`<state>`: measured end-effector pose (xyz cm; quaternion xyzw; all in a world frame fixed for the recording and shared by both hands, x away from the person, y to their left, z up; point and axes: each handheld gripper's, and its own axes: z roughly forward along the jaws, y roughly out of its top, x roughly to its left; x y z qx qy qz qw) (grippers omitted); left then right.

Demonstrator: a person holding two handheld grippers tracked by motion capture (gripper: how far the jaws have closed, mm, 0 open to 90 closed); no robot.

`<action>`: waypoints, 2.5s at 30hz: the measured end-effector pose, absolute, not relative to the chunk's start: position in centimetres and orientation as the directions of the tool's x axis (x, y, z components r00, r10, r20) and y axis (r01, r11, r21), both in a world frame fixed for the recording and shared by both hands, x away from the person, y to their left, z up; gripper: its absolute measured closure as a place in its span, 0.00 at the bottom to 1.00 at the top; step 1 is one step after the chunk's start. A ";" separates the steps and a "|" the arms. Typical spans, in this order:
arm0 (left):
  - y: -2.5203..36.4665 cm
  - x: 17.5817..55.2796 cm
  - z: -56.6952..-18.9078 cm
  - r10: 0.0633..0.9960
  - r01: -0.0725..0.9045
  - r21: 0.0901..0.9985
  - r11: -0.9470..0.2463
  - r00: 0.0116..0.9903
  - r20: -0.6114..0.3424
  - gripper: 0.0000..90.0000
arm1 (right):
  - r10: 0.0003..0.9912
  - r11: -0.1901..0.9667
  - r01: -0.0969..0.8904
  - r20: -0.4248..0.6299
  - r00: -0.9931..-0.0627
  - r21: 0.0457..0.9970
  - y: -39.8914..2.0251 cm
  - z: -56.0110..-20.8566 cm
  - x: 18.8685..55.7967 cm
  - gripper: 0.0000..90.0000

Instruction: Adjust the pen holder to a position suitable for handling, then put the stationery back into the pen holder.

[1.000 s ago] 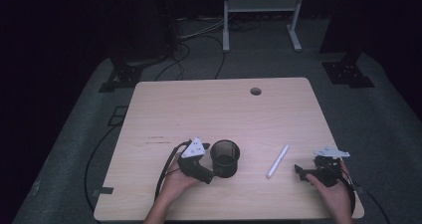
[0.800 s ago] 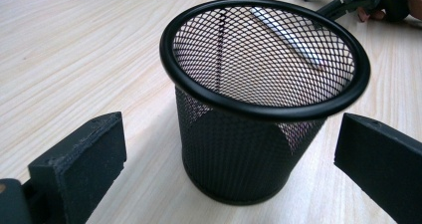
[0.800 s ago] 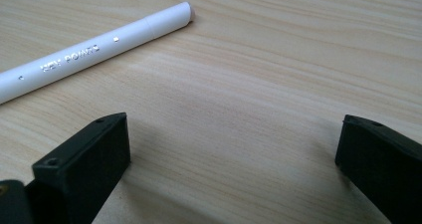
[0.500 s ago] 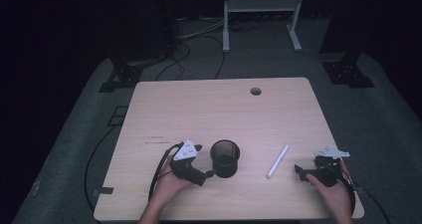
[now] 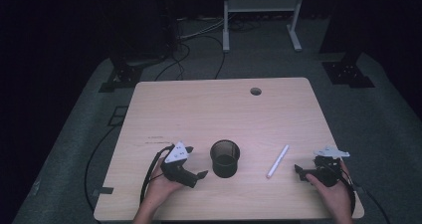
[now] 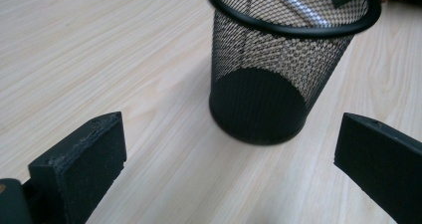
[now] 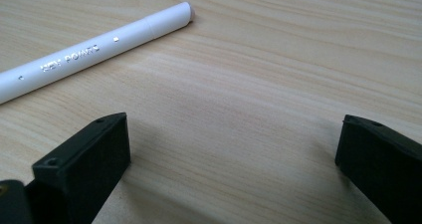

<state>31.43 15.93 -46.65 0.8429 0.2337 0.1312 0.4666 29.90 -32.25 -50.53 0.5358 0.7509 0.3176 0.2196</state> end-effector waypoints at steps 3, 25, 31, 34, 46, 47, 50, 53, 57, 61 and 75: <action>16.5 31.3 -46.7 0.527 0.280 0.844 -0.457 0.850 0.003 0.00 | 0.944 0.224 0.665 0.010 -0.329 0.712 -32.3 -50.5 29.9 0.00; 20.4 30.8 -47.3 0.610 0.347 0.806 -0.479 0.792 0.021 0.00 | 0.944 0.224 0.665 0.010 -0.329 0.712 -32.3 -50.5 29.9 0.00; 21.5 30.9 -47.9 0.628 0.380 0.781 -0.496 0.778 0.020 0.00 | 0.944 0.224 0.665 0.011 -0.329 0.712 -32.2 -50.5 29.9 0.00; 22.0 30.9 -48.2 0.636 0.393 0.765 -0.510 0.771 0.028 0.00 | 0.944 0.224 0.665 0.010 -0.329 0.712 -32.3 -50.5 29.9 0.00; 23.6 31.2 -49.3 0.667 0.444 0.728 -0.523 0.744 0.025 0.00 | 0.947 0.219 0.668 0.011 -0.322 0.712 -32.2 -50.5 29.8 0.00; 23.7 31.3 -49.4 0.669 0.447 0.723 -0.527 0.743 0.028 0.00 | 0.948 0.216 0.669 0.011 -0.318 0.711 -32.2 -50.5 29.7 0.00; 23.9 31.4 -49.7 0.672 0.449 0.720 -0.529 0.740 0.032 0.00 | 0.952 0.207 0.673 0.011 -0.304 0.711 -32.1 -50.5 29.5 0.00; 24.0 31.5 -50.0 0.675 0.458 0.716 -0.527 0.737 0.026 0.00 | 0.955 0.201 0.675 0.012 -0.297 0.710 -32.0 -50.5 29.4 0.00; 24.1 31.6 -50.0 0.673 0.450 0.719 -0.529 0.739 0.033 0.00 | 0.954 0.203 0.674 0.012 -0.300 0.710 -32.0 -50.5 29.4 0.01; 24.2 31.7 -50.0 0.672 0.461 0.714 -0.527 0.740 0.019 0.00 | 0.955 0.195 0.659 0.013 -0.298 0.727 -32.0 -50.3 29.0 0.17; 24.2 31.7 -50.0 0.673 0.462 0.714 -0.526 0.740 0.016 0.00 | 0.954 0.187 0.680 0.034 -0.298 0.709 -31.3 -49.1 28.9 0.35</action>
